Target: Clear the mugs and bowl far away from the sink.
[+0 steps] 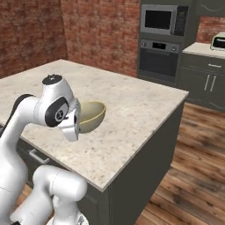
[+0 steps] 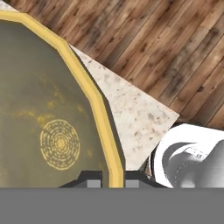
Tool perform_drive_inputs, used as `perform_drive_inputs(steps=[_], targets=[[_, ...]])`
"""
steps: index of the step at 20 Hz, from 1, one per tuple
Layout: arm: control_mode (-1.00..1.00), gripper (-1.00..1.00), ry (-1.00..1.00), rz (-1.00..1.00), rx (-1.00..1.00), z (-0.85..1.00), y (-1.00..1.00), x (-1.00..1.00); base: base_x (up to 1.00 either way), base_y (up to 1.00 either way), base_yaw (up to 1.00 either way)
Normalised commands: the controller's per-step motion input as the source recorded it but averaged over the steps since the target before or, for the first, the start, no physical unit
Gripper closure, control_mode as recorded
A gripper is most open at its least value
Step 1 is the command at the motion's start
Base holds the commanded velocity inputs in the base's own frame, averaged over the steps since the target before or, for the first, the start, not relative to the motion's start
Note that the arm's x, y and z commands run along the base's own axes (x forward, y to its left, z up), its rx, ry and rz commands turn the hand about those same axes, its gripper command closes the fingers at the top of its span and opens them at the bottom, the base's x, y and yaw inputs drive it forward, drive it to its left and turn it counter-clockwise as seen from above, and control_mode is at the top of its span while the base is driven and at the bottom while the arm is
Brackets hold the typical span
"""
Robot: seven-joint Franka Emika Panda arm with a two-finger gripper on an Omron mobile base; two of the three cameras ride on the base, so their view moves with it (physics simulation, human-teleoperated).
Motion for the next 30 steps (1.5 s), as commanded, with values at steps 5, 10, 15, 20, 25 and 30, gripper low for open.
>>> perform_drive_inputs(steps=[5, 10, 15, 20, 25, 30], targets=[[-1.00, 1.00, 0.00, 0.08, -0.01, -0.72, 0.00, 1.00, 0.00, 0.00, 0.00], [-1.00, 1.00, 0.01, 0.10, 0.01, -0.65, 0.00, 0.97, 0.00, 0.00, 0.00], [-1.00, 1.00, 0.01, 0.07, 0.02, -0.48, 0.00, 0.84, 0.00, 0.00, 0.00], [-1.00, 1.00, 0.13, 0.02, 0.04, -0.40, 0.00, 0.73, 0.00, 0.00, 0.00], [-1.00, 1.00, 0.19, 0.00, 0.01, -0.27, 0.00, 0.58, 0.00, 0.00, 0.00], [-1.00, 1.00, 0.13, 0.00, 0.00, -0.36, 0.00, 0.39, 0.00, 0.00, 0.00]])
